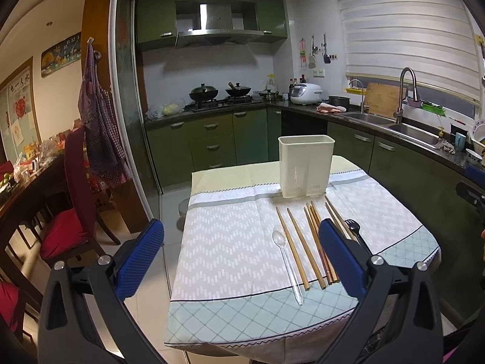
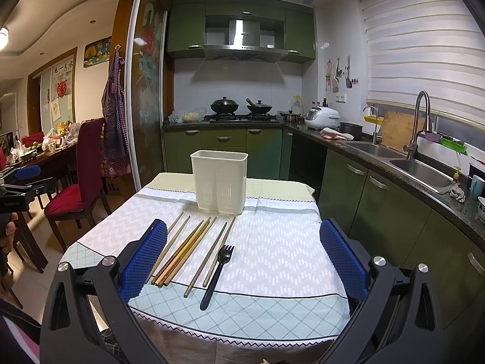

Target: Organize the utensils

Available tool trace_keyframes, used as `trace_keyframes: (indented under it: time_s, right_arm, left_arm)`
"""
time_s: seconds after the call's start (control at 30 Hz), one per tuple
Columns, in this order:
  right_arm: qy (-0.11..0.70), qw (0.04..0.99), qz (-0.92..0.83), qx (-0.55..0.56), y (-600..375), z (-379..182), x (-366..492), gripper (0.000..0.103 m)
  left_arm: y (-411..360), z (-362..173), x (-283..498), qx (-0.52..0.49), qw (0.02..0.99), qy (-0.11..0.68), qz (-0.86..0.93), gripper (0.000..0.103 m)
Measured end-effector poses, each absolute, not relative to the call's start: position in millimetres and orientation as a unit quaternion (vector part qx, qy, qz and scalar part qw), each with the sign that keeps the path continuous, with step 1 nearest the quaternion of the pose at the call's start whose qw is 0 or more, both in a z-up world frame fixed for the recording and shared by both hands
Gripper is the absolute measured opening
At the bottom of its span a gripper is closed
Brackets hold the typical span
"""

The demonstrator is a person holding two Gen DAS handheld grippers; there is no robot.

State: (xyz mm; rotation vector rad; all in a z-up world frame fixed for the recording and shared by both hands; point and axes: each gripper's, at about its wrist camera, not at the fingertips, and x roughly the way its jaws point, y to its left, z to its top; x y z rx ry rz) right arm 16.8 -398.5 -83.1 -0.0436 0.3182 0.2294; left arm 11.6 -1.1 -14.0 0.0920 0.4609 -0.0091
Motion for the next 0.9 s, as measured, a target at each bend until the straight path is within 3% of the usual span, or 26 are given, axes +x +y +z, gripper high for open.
trace_keyframes:
  time_s: [0.27,0.47,0.6,0.63,0.73,0.77,0.9]
  right_arm:
    - [0.208,0.971,0.117,-0.019,-398,-111,49,0.099]
    - [0.370,0.915,0.162,0.013,-384,-134,129,0.099]
    - [0.417,0.891,0.177,0.024,-378,-140,165,0.099]
    - [0.430,0.885,0.177,0.029,-377,-145,174,0.099]
    - [0.458,0.869,0.185,0.040,-375,-146,196,0.098]
    - [0.467,0.863,0.186,0.043,-374,-149,203,0.093]
    - [0.486,0.857,0.168,0.039,-374,-157,219,0.086]
  left_arm:
    - [-2,-29,52,0.037,0.954,0.298,-0.023,0.097]
    - [-7,-58,126,0.041,0.909,0.415,-0.024,0.098]
    - [-13,-81,170,0.033,0.884,0.466,-0.022,0.097]
    - [-15,-88,177,0.033,0.879,0.475,-0.021,0.094]
    - [-25,-113,202,0.042,0.855,0.517,-0.022,0.073]
    - [-29,-120,208,0.046,0.848,0.528,-0.022,0.066]
    - [-40,-148,227,0.052,0.819,0.571,-0.011,0.057]
